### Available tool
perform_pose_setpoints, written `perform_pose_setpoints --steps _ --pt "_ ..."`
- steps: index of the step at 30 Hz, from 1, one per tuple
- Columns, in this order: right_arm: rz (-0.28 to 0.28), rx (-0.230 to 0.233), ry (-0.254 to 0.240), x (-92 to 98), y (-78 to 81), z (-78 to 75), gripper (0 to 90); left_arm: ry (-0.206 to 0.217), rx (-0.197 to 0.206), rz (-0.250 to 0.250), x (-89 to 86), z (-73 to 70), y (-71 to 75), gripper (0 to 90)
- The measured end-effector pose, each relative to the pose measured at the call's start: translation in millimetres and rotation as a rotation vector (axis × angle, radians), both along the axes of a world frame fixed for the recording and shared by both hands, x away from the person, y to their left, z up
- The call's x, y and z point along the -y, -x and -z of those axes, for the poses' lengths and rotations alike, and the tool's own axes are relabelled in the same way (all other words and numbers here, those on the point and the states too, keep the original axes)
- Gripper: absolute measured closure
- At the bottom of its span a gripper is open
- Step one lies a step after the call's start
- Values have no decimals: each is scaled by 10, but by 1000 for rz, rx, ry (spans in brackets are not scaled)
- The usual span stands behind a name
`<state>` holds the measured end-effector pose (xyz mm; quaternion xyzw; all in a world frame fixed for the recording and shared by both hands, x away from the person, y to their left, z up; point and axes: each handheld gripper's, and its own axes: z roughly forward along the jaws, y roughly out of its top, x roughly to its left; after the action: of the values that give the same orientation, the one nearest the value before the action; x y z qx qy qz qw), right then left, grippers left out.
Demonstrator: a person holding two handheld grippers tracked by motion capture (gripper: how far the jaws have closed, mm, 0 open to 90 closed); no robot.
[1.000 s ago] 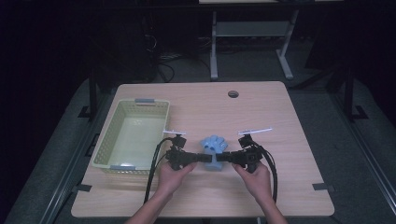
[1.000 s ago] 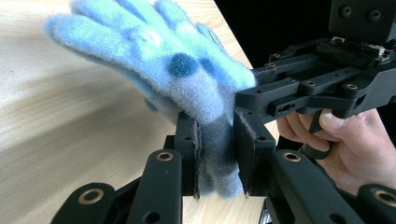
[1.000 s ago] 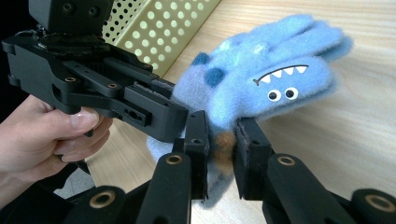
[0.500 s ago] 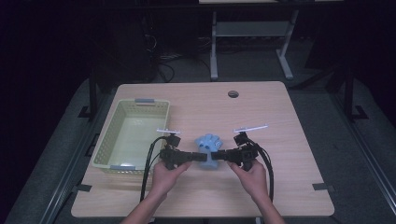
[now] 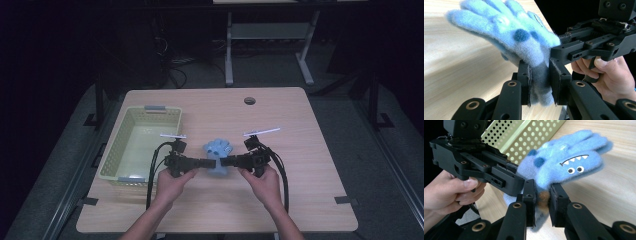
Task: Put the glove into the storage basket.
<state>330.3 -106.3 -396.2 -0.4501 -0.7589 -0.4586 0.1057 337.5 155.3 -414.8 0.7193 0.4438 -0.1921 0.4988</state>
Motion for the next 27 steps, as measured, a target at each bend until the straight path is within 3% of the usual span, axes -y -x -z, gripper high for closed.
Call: perform_pose_setpoints --steps 11,27 --pt "-29 -1 -25 -122 -29 -71 769 5 0 -5 -148 -75 13 722" --pt "-55 9 -17 -322 -136 -168 769 14 -1 -28 -368 -161 -30 724"
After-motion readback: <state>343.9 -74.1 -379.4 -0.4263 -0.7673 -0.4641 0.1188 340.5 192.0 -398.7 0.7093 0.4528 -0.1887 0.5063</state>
